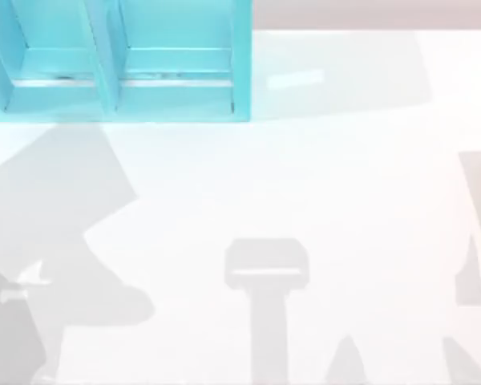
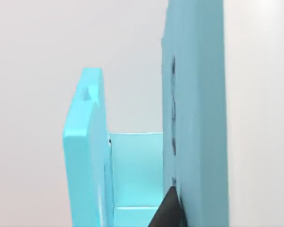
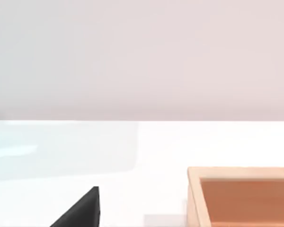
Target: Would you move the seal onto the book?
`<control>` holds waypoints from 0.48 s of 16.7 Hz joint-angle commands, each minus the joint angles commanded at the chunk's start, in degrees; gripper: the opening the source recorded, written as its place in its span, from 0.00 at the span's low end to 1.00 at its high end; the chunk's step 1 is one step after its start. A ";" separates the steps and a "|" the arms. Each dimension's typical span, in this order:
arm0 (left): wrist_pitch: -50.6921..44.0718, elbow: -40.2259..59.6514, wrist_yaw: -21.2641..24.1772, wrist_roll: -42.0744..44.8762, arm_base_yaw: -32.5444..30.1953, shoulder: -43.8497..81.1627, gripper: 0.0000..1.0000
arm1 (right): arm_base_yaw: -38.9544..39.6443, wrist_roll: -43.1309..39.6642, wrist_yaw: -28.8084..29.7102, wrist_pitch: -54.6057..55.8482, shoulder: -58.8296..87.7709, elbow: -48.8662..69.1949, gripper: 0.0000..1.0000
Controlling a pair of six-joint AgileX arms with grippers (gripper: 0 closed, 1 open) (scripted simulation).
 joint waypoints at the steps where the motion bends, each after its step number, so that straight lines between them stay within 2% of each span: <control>1: 0.06 0.14 -0.55 -0.56 -0.45 -0.08 0.00 | 0.00 0.00 0.00 0.00 0.00 0.00 1.00; 4: 0.35 1.24 -5.57 -5.76 -4.66 -0.54 0.00 | 0.00 0.00 0.00 0.00 0.00 0.00 1.00; 8: 0.37 3.51 -18.65 -20.09 -16.48 -0.59 0.00 | 0.00 0.00 0.00 0.00 0.00 0.00 1.00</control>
